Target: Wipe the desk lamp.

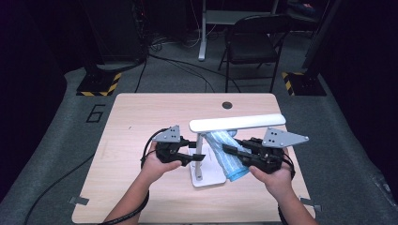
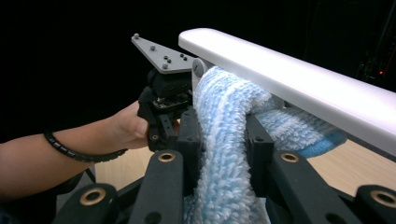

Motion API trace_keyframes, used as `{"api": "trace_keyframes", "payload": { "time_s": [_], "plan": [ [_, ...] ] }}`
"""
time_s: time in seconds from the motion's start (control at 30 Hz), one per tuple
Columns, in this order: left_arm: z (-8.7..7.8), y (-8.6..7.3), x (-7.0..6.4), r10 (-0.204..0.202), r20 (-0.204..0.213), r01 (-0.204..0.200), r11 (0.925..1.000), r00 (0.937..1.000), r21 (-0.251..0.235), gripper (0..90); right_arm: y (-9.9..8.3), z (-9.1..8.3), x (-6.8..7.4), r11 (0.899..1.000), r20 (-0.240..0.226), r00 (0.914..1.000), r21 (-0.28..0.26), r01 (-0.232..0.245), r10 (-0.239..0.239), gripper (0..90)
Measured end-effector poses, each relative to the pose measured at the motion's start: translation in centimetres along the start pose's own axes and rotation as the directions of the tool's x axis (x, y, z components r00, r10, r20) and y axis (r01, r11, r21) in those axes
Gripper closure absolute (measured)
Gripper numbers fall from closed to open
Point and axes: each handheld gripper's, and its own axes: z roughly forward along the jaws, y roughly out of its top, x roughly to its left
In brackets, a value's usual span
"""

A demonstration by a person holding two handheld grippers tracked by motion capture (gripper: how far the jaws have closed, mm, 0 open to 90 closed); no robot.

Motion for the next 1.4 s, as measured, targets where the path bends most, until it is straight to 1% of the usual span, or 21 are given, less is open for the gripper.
{"api": "trace_keyframes", "payload": {
  "time_s": [0.17, 0.27, 0.3, 0.33, 0.37, 0.4, 0.43, 0.5, 0.6, 0.67, 0.73, 0.77, 0.8, 0.83, 0.9, 1.0, 1.07, 1.2, 1.33, 1.37, 1.4],
  "plan": [
    [0.0, 0.0, 0.0, -0.001, -0.001, 0.001, 1.0, 1.0, -0.004, 51.2, -0.1, -0.9, 0.0, 1.0, -0.024, 0.9997, 0.006, -0.008, 0.009, 73.1],
    [0.0, 0.0, 0.0, -0.003, -0.002, 0.003, 1.0, 1.0, -0.005, 51.2, -0.3, -1.6, -0.1, 0.999, -0.045, 0.9985, -0.011, -0.032, 0.031, 73.1],
    [0.0, -0.1, 0.1, -0.005, 0.004, 0.005, 1.0, 1.0, -0.008, 51.2, -0.3, -1.7, -0.1, 0.999, -0.049, 0.9982, -0.018, -0.035, 0.034, 73.1],
    [0.0, -0.1, 0.1, -0.005, 0.005, 0.005, 1.0, 1.0, -0.008, 51.1, -0.2, -1.9, 0.0, 0.999, -0.062, 0.9975, -0.033, -0.037, 0.035, 73.2],
    [0.1, -0.1, 0.0, -0.003, -0.002, 0.003, 0.9999, 1.0, -0.01, 51.1, 0.0, -2.1, 0.0, 0.998, -0.065, 0.9971, -0.043, -0.041, 0.038, 73.1],
    [0.1, 0.0, 0.0, -0.003, -0.002, 0.003, 0.9999, 1.0, -0.01, 51.1, 0.4, -2.4, 0.1, 0.997, -0.077, 0.9964, -0.059, -0.04, 0.036, 73.1],
    [0.1, 0.0, 0.0, -0.003, -0.005, 0.002, 1.0, 1.0, -0.007, 51.1, 0.7, -2.5, 0.1, 0.997, -0.079, 0.9963, -0.068, -0.038, 0.032, 73.1],
    [0.1, -0.1, 0.0, -0.004, -0.001, 0.004, 0.9999, 1.0, -0.01, 51.1, 1.3, -2.7, 0.1, 0.997, -0.079, 0.9966, -0.07, -0.03, 0.025, 73.1],
    [0.0, -0.1, 0.0, -0.008, 0.002, 0.008, 0.9999, 1.0, -0.013, 51.0, 2.1, -2.8, 0.0, 0.996, -0.096, 0.995, -0.076, -0.036, 0.028, 73.1],
    [0.1, -0.1, 0.1, -0.01, 0.002, 0.01, 0.9998, 1.0, -0.017, 51.0, 2.8, -2.8, 0.1, 0.996, -0.098, 0.995, -0.09, -0.025, 0.016, 73.1],
    [0.0, -0.1, 0.1, -0.009, 0.005, 0.01, 0.9999, 0.9999, -0.014, 51.0, 3.5, -2.9, 0.1, 0.996, -0.094, 0.9955, -0.087, -0.02, 0.012, 73.1],
    [0.1, -0.2, 0.0, -0.011, 0.001, 0.011, 0.9998, 0.9999, -0.019, 51.0, 3.8, -2.9, 0.0, 0.995, -0.096, 0.9954, -0.094, -0.009, 0.0, 73.2],
    [0.1, -0.2, 0.0, -0.011, -0.001, 0.011, 0.9997, 0.9999, -0.022, 51.0, 4.1, -3.0, 0.0, 0.996, -0.098, 0.9951, -0.092, -0.015, 0.006, 73.1],
    [0.0, -0.2, 0.0, -0.01, 0.004, 0.01, 0.9998, 0.9999, -0.016, 51.0, 4.4, -3.0, -0.2, 0.995, -0.101, 0.9949, -0.098, -0.016, 0.006, 73.1],
    [0.1, -0.2, 0.0, -0.008, 0.0, 0.008, 0.9998, 1.0, -0.018, 51.0, 4.9, -3.1, -0.4, 0.994, -0.106, 0.9942, -0.106, -0.025, 0.013, 73.1],
    [0.1, -0.1, -0.1, -0.006, -0.002, 0.006, 0.9999, 1.0, -0.008, 51.1, 5.8, -3.0, -0.9, 0.992, -0.088, 0.9962, -0.123, -0.008, -0.003, 73.2],
    [0.0, 0.0, -0.1, -0.006, -0.002, 0.006, 1.0, 1.0, -0.008, 51.1, 6.4, -2.9, -1.4, 0.993, -0.073, 0.9973, -0.121, -0.008, -0.001, 73.1],
    [0.0, 0.0, -0.1, -0.006, 0.001, 0.006, 1.0, 1.0, -0.006, 51.1, 7.3, -2.6, -2.0, 0.993, -0.054, 0.9984, -0.117, 0.009, -0.015, 73.1],
    [0.0, 0.0, -0.1, -0.005, 0.01, 0.005, 1.0, 0.9999, -0.006, 51.0, 8.2, -2.4, -2.2, 0.992, -0.053, 0.9982, -0.124, 0.021, -0.028, 73.0],
    [0.0, 0.0, -0.1, -0.006, 0.013, 0.006, 1.0, 0.9999, -0.006, 51.1, 8.4, -2.4, -2.1, 0.992, -0.055, 0.9982, -0.123, 0.015, -0.022, 73.1],
    [-0.1, 0.0, -0.1, -0.003, 0.014, 0.003, 1.0, 0.9999, -0.005, 51.0, 8.8, -2.3, -2.0, 0.992, -0.056, 0.9978, -0.126, 0.028, -0.035, 73.1]
  ]
}}
